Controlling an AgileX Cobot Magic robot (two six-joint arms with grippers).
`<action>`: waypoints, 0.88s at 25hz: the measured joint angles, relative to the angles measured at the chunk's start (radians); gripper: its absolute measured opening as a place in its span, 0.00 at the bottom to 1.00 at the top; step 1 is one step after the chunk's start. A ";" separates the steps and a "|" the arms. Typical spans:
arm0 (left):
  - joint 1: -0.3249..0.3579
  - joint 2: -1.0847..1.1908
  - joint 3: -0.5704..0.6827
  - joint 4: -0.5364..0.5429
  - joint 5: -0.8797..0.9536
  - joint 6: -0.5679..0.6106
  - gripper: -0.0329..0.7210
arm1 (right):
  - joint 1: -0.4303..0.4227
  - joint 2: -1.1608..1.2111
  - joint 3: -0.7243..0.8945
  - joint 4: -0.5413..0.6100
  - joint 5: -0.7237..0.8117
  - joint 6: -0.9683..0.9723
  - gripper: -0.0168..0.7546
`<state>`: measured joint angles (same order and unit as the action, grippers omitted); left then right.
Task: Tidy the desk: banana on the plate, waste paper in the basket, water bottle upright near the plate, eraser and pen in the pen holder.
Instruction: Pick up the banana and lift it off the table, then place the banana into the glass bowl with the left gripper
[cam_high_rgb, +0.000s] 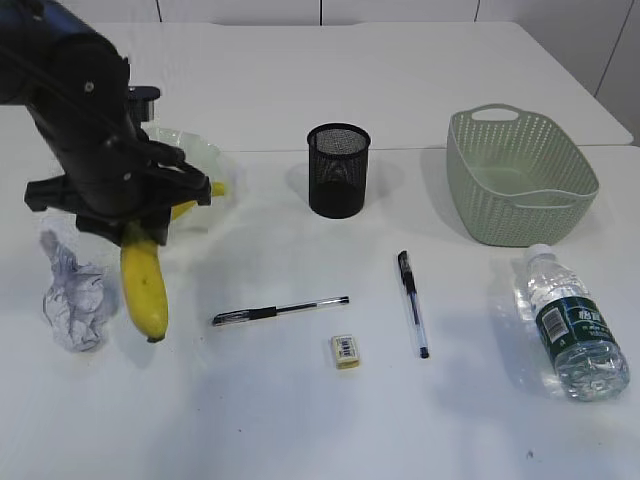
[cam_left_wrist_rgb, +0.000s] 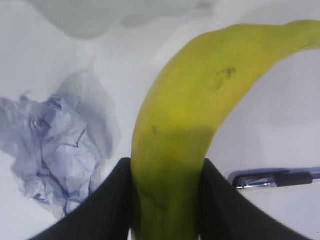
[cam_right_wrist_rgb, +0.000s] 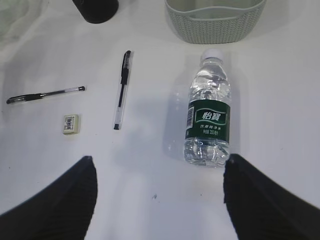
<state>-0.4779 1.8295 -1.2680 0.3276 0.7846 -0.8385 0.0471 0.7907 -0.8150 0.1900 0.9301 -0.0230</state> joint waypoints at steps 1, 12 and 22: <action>0.000 0.000 -0.026 0.002 0.013 0.010 0.37 | 0.000 0.000 0.000 0.000 0.000 0.000 0.78; 0.096 0.000 -0.299 0.015 0.046 0.049 0.37 | 0.000 0.000 0.000 0.000 0.000 0.000 0.78; 0.310 0.048 -0.462 -0.184 0.048 0.051 0.37 | 0.000 0.000 0.000 0.000 -0.002 0.000 0.78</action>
<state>-0.1680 1.8778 -1.7305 0.1440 0.8322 -0.7875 0.0471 0.7907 -0.8150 0.1900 0.9283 -0.0230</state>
